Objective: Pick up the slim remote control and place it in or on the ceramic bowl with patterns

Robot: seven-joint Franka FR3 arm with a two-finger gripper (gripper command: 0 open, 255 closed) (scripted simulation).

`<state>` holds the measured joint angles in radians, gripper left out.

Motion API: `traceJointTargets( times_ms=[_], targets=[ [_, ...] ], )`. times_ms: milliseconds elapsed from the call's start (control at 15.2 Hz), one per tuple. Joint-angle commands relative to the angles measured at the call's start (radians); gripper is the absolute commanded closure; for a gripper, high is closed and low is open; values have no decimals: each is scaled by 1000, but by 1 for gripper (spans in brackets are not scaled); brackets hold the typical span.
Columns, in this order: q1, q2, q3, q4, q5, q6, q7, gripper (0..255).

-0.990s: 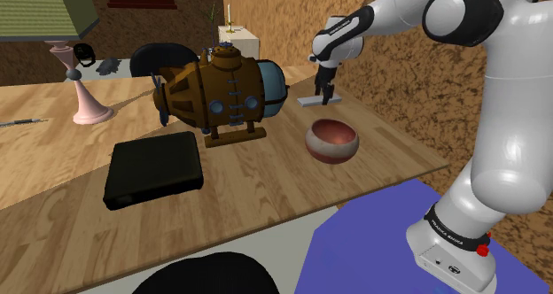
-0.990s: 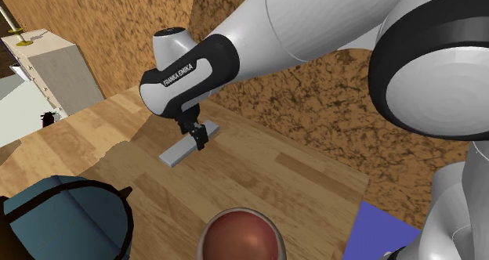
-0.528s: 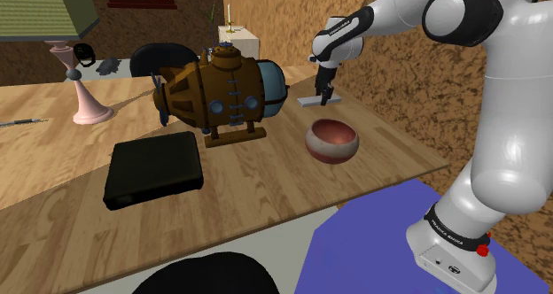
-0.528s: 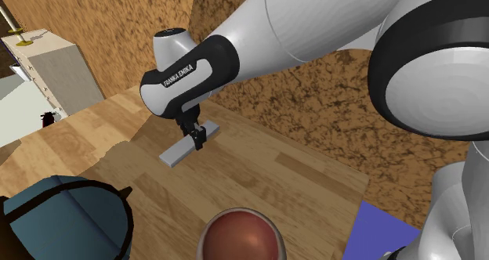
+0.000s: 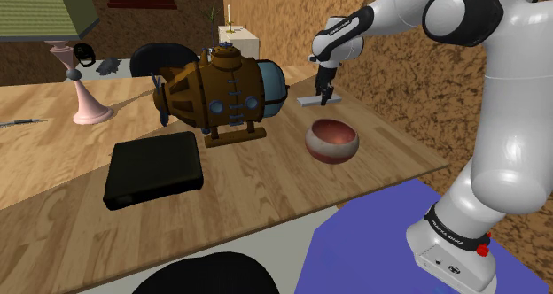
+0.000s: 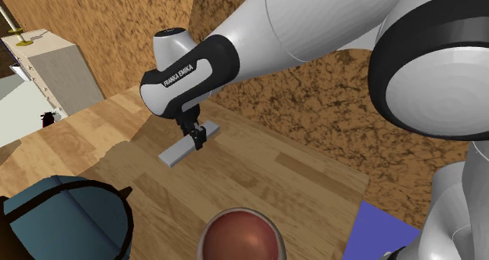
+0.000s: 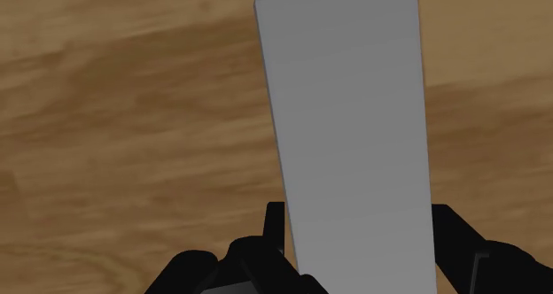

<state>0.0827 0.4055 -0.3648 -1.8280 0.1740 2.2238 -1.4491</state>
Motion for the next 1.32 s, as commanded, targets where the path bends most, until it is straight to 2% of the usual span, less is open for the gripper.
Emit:
traceJointTargets(
  times_ms=[0,1254],
  targets=[
    [0,1,0,-1,0,0,1,255],
    [14,-104,-23,118,-53,-216,35,255]
  ],
)
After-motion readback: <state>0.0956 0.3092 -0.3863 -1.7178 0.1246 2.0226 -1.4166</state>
